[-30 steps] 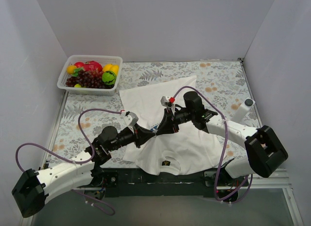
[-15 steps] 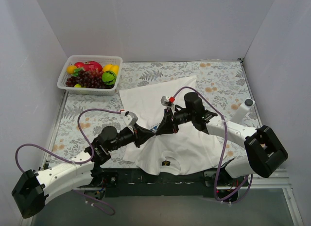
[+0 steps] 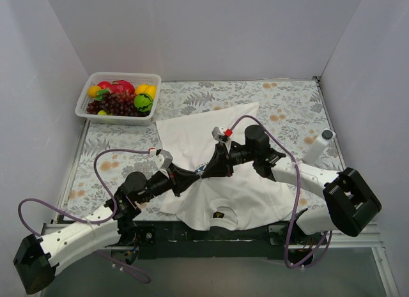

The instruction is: Pin the brooch onto the clothing

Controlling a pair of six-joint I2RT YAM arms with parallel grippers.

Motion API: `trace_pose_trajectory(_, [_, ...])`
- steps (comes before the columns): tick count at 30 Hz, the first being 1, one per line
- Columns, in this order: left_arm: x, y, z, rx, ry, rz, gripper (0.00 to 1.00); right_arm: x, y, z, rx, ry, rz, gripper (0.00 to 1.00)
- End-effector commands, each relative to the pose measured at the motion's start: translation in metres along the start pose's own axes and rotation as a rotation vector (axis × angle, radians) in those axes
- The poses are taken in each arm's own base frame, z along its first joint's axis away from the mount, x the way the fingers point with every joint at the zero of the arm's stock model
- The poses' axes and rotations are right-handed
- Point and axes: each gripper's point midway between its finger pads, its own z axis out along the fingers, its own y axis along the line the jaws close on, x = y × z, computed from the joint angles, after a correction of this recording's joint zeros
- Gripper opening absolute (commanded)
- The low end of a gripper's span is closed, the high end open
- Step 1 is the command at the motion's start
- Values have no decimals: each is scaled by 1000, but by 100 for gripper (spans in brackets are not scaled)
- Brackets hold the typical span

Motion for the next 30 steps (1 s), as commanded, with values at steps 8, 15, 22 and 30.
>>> trace_pose_trajectory(8, [-5, 7, -4, -49, -56, -62, 0, -14, -10, -9, 72, -65, -50, 1])
trace_pose_trajectory(15, [-5, 16, -6, -97, -87, -94, 0, -18, -3, -12, 61, -92, -76, 1])
trace_pose_trajectory(22, [-2, 21, -8, -121, -96, -122, 0, -23, 1, -14, 62, -109, -99, 1])
trace_pose_trajectory(30, [-1, 27, -10, -157, -107, -134, 0, -25, 4, -16, 64, -122, -110, 4])
